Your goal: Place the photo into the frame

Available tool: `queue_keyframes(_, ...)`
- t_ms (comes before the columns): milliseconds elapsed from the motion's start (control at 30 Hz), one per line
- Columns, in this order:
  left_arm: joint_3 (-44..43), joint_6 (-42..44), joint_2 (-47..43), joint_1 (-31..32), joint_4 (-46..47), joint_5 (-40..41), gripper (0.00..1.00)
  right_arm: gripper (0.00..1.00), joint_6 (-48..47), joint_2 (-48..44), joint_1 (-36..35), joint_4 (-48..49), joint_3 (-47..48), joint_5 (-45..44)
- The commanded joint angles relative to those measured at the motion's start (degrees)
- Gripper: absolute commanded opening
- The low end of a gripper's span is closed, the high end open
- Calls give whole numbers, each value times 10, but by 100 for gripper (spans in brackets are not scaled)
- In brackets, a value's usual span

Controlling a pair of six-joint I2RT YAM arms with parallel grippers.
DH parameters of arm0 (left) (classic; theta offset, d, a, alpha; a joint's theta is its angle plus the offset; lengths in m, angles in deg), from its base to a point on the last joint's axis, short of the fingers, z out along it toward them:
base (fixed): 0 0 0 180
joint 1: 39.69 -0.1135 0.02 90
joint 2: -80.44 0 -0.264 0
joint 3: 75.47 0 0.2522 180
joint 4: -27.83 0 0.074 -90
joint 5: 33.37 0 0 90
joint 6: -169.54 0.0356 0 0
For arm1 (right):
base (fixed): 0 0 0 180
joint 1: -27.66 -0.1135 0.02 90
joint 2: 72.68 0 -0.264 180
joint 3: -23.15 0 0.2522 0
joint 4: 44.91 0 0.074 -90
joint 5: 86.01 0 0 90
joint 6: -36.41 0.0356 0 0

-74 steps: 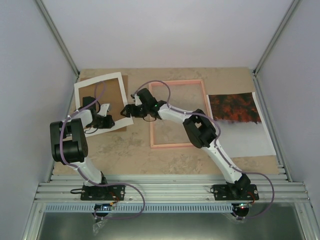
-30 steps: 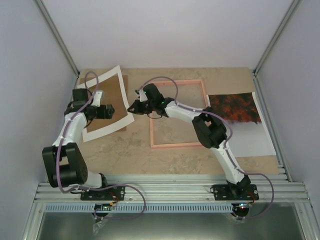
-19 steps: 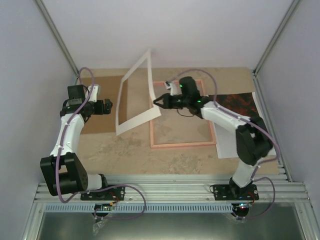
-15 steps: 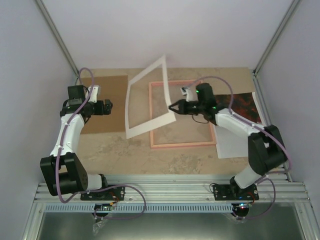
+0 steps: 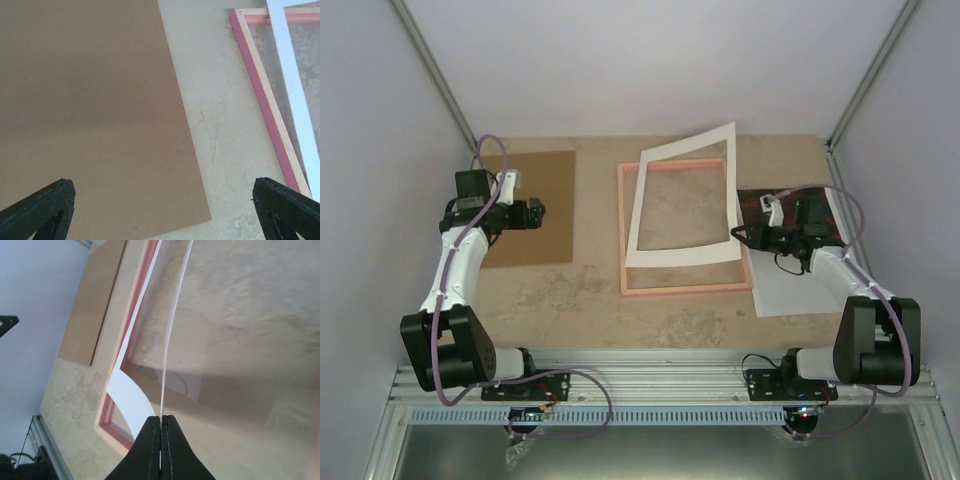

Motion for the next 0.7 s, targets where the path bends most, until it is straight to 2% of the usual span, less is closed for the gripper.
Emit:
queue_keyframes(0,-16,-1,9,-2,0,-2,99,0,-71,18,51,-34,-11,53)
queue_keyframes(333,-13,0,22,-2,5,-6,99,0,-238,53,67,-164,19,135)
queue_keyframes(467,-14,-4,24,-2,5,-13,99,0,-224,47,73,-153,12,101)
queue_keyframes(667,-14,-2,28,-2,4,-16,99,0,-183,94,73,-130,14,119)
